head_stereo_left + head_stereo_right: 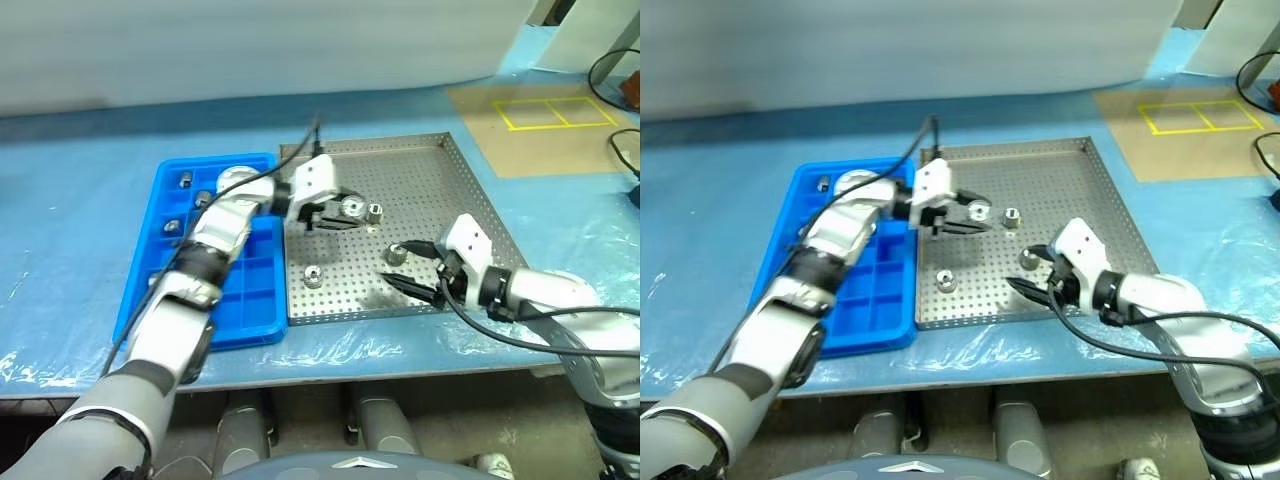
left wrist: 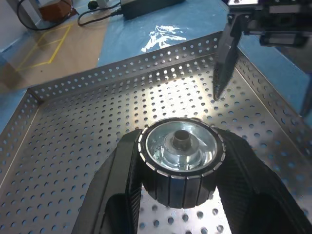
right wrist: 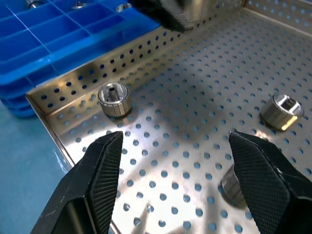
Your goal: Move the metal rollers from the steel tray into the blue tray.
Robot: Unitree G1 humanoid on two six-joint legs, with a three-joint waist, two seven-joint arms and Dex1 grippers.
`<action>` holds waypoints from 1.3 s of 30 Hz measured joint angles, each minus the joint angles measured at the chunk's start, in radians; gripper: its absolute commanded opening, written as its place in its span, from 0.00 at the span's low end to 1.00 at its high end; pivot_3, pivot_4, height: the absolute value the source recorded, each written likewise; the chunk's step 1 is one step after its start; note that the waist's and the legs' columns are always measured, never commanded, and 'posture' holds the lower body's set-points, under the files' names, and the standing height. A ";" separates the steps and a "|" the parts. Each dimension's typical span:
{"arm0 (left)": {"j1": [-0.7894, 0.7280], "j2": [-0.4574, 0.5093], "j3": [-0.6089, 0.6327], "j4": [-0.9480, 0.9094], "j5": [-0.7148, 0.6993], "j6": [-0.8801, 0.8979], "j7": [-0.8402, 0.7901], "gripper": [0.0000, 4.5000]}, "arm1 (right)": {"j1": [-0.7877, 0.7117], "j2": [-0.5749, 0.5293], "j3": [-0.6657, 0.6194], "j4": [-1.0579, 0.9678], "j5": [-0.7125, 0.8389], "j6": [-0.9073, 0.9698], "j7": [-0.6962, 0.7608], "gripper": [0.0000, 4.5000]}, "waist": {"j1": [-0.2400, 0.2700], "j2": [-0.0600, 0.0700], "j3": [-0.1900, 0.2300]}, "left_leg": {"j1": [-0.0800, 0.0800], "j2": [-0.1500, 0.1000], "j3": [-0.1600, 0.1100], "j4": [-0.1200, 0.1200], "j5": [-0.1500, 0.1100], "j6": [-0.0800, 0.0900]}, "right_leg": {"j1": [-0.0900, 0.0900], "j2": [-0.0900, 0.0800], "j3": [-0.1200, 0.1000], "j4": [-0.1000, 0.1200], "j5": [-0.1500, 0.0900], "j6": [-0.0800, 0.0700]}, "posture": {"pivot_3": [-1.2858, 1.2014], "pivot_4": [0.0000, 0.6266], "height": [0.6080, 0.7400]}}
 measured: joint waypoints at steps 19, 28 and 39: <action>0.716 0.407 0.318 -0.775 -0.193 0.456 0.262 0.39 | -0.515 0.253 0.332 0.581 -0.138 -0.300 0.343 0.80 | 0.164 0.001 0.001 | -0.003 0.003 0.000 -0.003 0.006 -0.014 | -0.013 0.000 -0.001 0.017 -0.004 -0.007 | 0.63 0.24 1.00; 0.952 0.421 0.388 -0.868 -0.194 0.460 0.358 0.39 | -0.579 0.338 0.359 0.708 -0.191 -0.397 0.432 0.80 | 0.228 0.000 0.002 | 0.000 0.004 -0.001 -0.005 0.007 -0.017 | -0.012 0.000 -0.001 0.019 -0.008 0.000 | 0.66 0.24 1.00; 0.885 0.407 0.289 -0.870 -0.168 0.477 0.462 0.39 | -0.585 0.357 0.358 0.740 -0.222 -0.418 0.467 0.80 | 0.244 0.000 0.002 | -0.002 0.004 -0.001 -0.005 0.008 -0.018 | -0.015 0.001 -0.001 0.019 -0.005 -0.006 | 0.65 0.24 1.00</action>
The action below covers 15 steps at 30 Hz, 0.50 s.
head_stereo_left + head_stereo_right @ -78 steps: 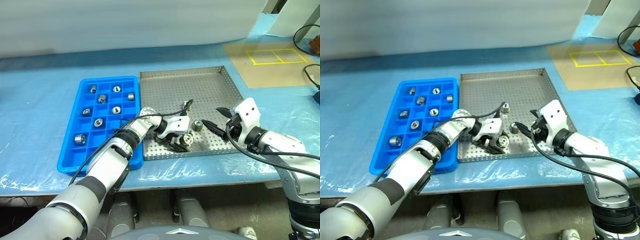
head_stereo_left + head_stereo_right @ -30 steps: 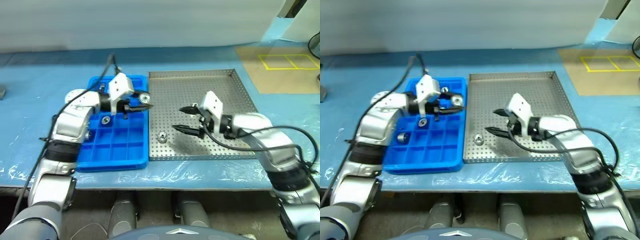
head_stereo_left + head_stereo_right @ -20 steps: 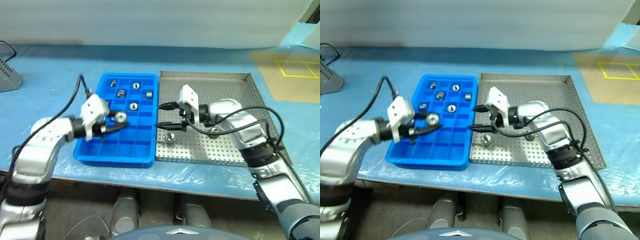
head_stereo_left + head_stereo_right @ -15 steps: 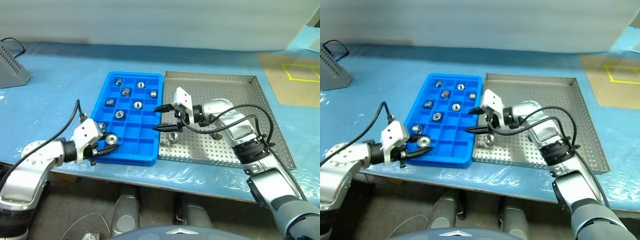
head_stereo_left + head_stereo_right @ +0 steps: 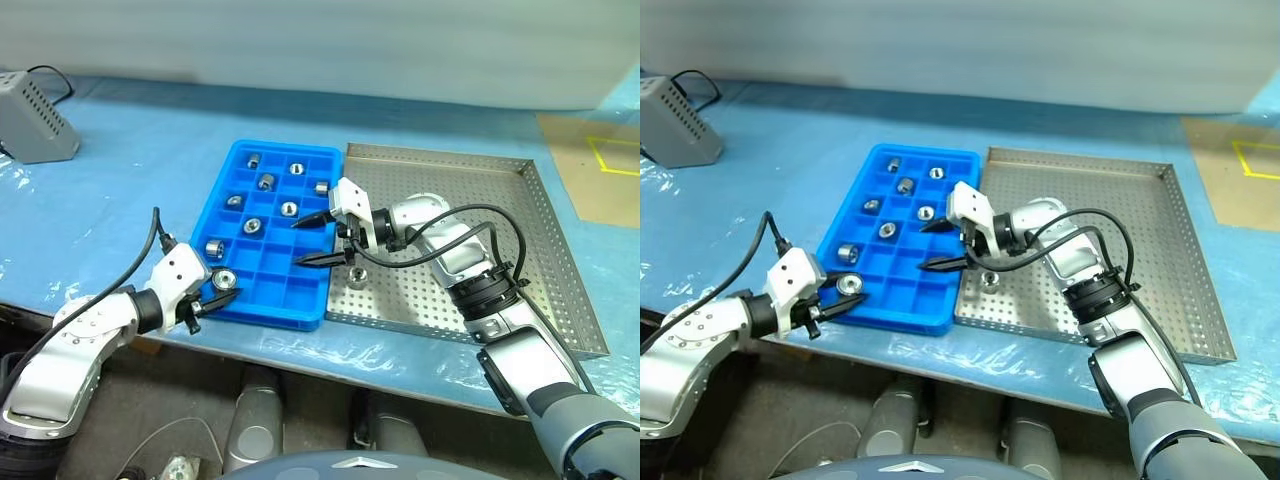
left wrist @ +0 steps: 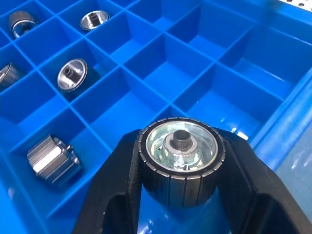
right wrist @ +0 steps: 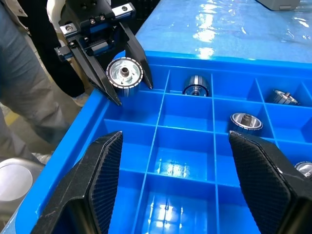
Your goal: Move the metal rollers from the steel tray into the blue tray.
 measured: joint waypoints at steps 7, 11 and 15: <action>-0.079 0.009 -0.057 0.098 0.039 0.001 0.017 0.55 | 0.004 -0.011 -0.014 -0.008 0.000 0.010 -0.013 0.80 | -0.005 0.000 0.000 | 0.000 0.000 0.000 0.000 0.000 -0.001 | 0.000 0.000 0.000 0.000 0.000 0.000 | 0.63 0.24 1.00; -0.121 0.009 -0.073 0.138 0.051 -0.010 0.017 0.83 | 0.006 -0.013 -0.023 -0.018 0.000 0.020 -0.030 0.80 | -0.005 0.000 0.000 | 0.000 0.000 0.000 0.000 0.001 -0.001 | 0.000 0.000 0.000 0.001 0.000 0.000 | 0.62 0.24 1.00; -0.165 0.008 -0.095 0.172 0.066 -0.026 0.016 0.98 | 0.018 -0.021 -0.025 -0.029 0.000 0.023 -0.046 0.80 | -0.006 0.000 0.000 | 0.000 0.000 0.000 0.000 0.001 -0.001 | 0.000 0.000 0.000 0.001 0.000 0.000 | 0.61 0.24 1.00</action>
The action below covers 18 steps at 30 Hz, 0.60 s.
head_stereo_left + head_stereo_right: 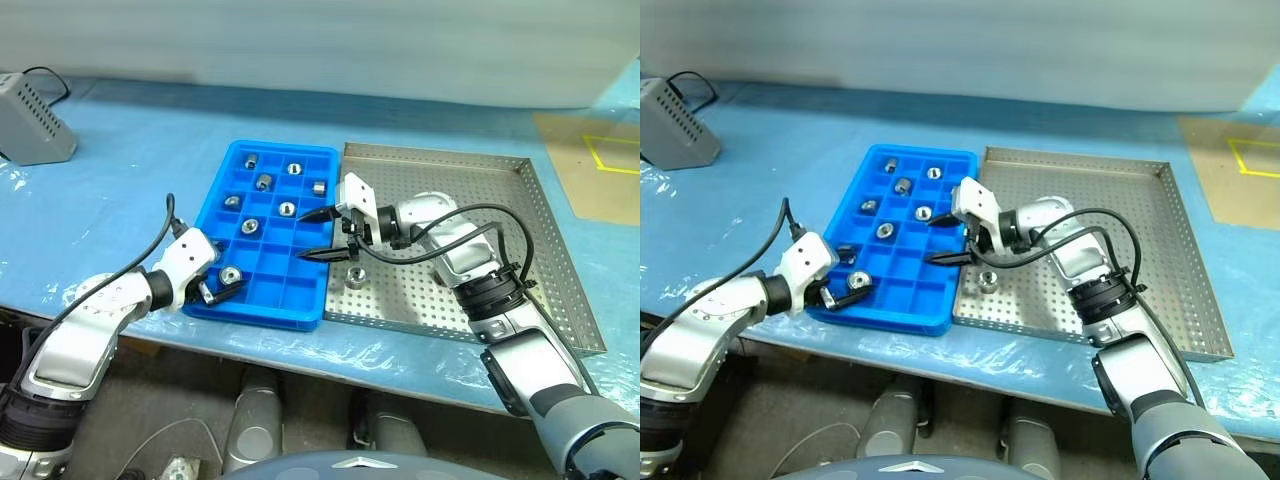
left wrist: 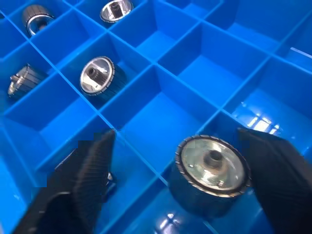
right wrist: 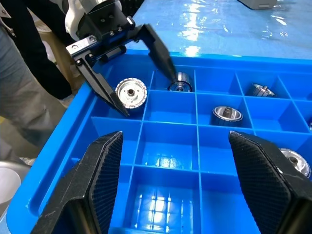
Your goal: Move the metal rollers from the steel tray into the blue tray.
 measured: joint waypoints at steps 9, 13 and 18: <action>-0.182 -0.013 0.046 0.010 -0.162 0.043 -0.082 0.98 | 0.086 -0.080 -0.041 -0.118 0.001 0.062 -0.059 0.80 | -0.014 0.000 0.000 | 0.001 -0.001 0.000 0.004 0.001 -0.001 | 0.001 0.000 0.001 0.004 0.000 0.000 | 0.54 0.24 1.00; -0.262 -0.009 0.019 0.059 -0.186 0.038 -0.140 0.98 | 0.133 -0.117 -0.075 -0.175 0.000 0.093 -0.100 0.80 | -0.046 0.000 0.000 | 0.002 0.000 0.000 0.004 0.001 -0.002 | 0.001 0.000 0.002 0.007 0.000 0.000 | 0.52 0.24 1.00; -0.356 -0.026 -0.022 0.195 -0.164 -0.006 -0.174 0.98 | 0.189 -0.147 -0.104 -0.257 0.003 0.144 -0.140 0.80 | -0.084 0.000 0.000 | 0.002 0.000 0.000 0.004 0.002 -0.002 | 0.000 0.001 0.002 0.008 0.000 0.000 | 0.49 0.24 1.00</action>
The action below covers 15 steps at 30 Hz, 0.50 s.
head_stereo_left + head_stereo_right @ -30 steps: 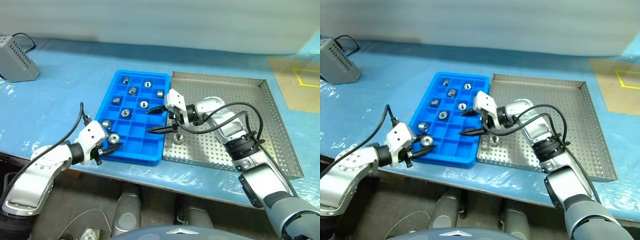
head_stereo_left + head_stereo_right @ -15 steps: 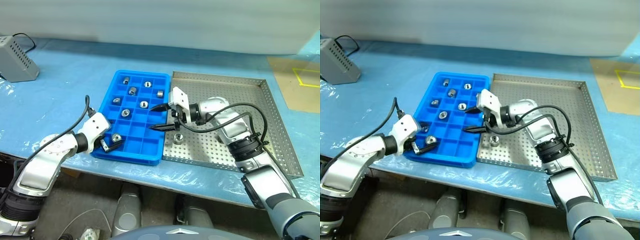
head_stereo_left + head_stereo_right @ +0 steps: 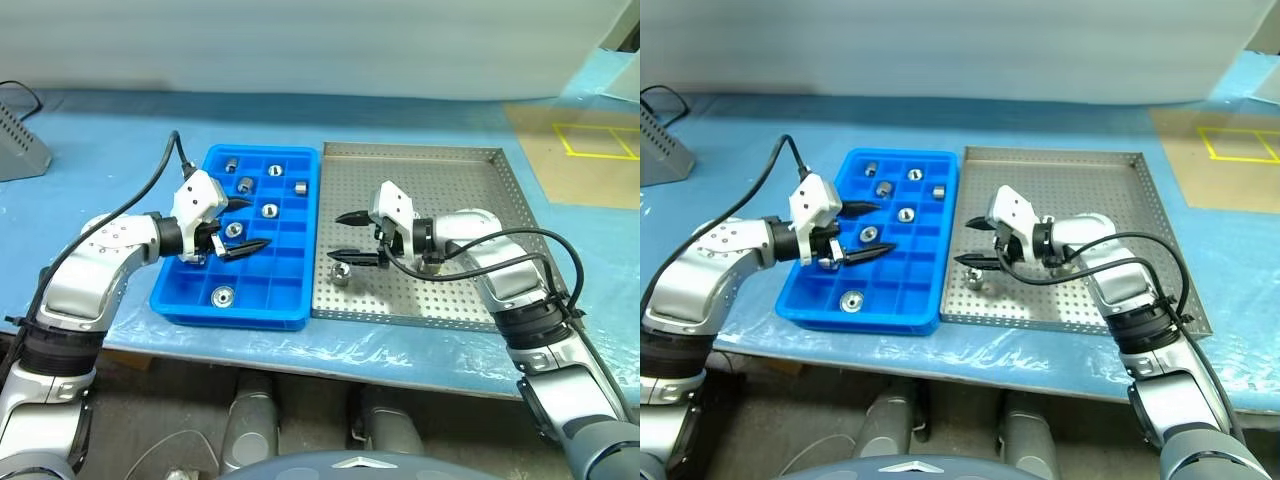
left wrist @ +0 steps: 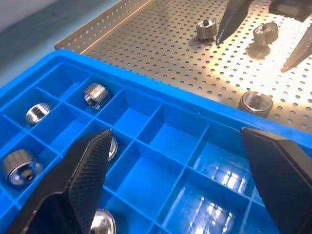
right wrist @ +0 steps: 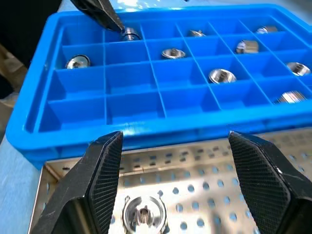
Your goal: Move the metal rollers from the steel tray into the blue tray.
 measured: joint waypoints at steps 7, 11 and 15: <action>-0.034 -0.056 -0.020 -0.006 -0.080 0.002 -0.094 0.98 | 0.132 -0.071 -0.041 -0.133 0.039 0.092 -0.022 0.80 | -0.019 0.000 0.000 | -0.001 0.000 0.001 0.000 -0.001 0.002 | 0.000 0.000 0.000 -0.002 0.000 0.000 | 0.46 0.24 1.00; -0.011 -0.087 -0.110 -0.020 -0.069 0.001 -0.121 0.98 | 0.153 -0.065 -0.003 -0.121 0.009 0.081 -0.045 0.80 | -0.039 0.000 0.000 | 0.000 0.001 0.001 0.002 -0.001 0.001 | 0.000 0.000 0.000 0.001 0.000 0.000 | 0.46 0.24 1.00; 0.007 -0.086 -0.115 -0.023 -0.060 -0.011 -0.132 0.98 | 0.151 -0.020 0.029 -0.012 -0.030 0.032 -0.068 0.80 | -0.053 0.000 0.000 | 0.002 0.001 0.001 0.003 -0.001 0.001 | 0.001 0.000 0.000 0.003 0.000 0.000 | 0.47 0.24 1.00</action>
